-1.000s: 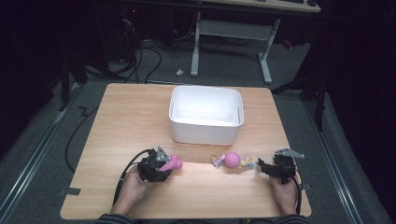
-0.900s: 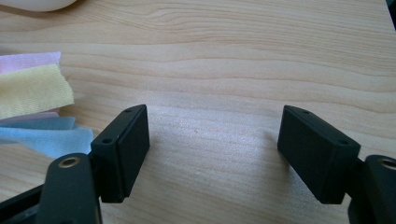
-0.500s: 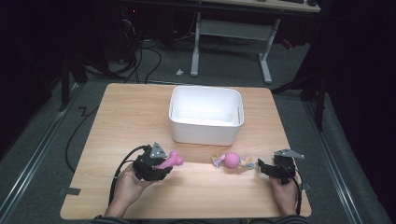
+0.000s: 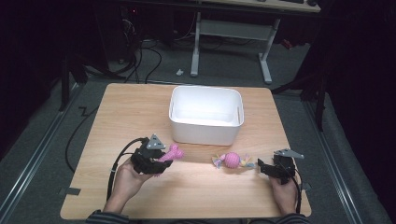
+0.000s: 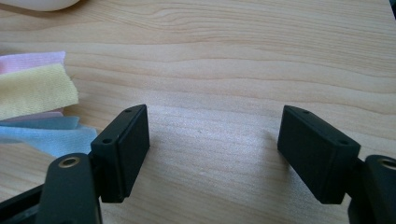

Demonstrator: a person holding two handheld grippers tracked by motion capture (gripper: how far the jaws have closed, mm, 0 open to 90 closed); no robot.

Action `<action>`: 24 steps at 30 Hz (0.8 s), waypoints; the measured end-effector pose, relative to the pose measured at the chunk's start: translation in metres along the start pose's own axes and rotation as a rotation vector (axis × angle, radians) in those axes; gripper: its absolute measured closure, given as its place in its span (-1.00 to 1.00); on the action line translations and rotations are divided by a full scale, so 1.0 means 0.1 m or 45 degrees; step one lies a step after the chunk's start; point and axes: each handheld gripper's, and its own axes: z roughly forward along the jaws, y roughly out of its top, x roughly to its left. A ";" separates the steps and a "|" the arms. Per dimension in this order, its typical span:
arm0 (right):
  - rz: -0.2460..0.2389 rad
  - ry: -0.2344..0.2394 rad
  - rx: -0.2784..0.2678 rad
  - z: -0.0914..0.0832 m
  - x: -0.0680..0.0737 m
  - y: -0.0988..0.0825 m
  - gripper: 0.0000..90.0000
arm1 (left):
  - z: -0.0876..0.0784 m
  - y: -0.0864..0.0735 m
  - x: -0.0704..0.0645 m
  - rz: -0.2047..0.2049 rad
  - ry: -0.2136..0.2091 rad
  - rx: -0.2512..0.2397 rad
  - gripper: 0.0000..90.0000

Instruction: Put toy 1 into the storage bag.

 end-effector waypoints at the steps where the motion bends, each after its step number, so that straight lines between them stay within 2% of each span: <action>1: -0.001 0.000 -0.001 0.00 0.00 0.00 -0.44 | -0.01 0.02 0.01 0.005 0.001 -0.003 0.31; 3: 0.000 0.000 0.000 0.00 0.00 0.00 -0.44 | -0.04 0.05 0.02 -0.002 0.019 -0.009 0.31; 6: -0.002 0.000 0.000 0.00 0.00 0.00 -0.44 | -0.11 0.07 0.02 -0.032 -0.042 -0.055 0.31; 7: -0.002 0.000 0.000 0.00 0.00 0.00 -0.44 | -0.12 0.08 0.02 -0.036 -0.046 -0.059 0.31; 11: -0.001 -0.001 0.000 0.00 0.00 0.00 -0.44 | -0.13 0.13 0.05 -0.061 -0.020 -0.056 0.31; 17: -0.001 -0.001 -0.001 0.00 0.00 0.00 -0.44 | -0.13 0.19 0.00 -0.018 -0.017 -0.030 0.31; 20: -0.001 -0.001 -0.001 0.00 0.00 0.00 -0.44 | -0.15 0.24 0.00 -0.022 -0.033 -0.042 0.31; 23: 0.000 0.000 -0.002 0.00 0.00 0.00 -0.43 | -0.14 0.27 0.02 -0.047 -0.076 -0.055 0.31; 24: 0.000 0.000 -0.002 0.00 0.00 0.00 -0.43 | -0.13 0.27 0.02 -0.045 -0.072 -0.046 0.31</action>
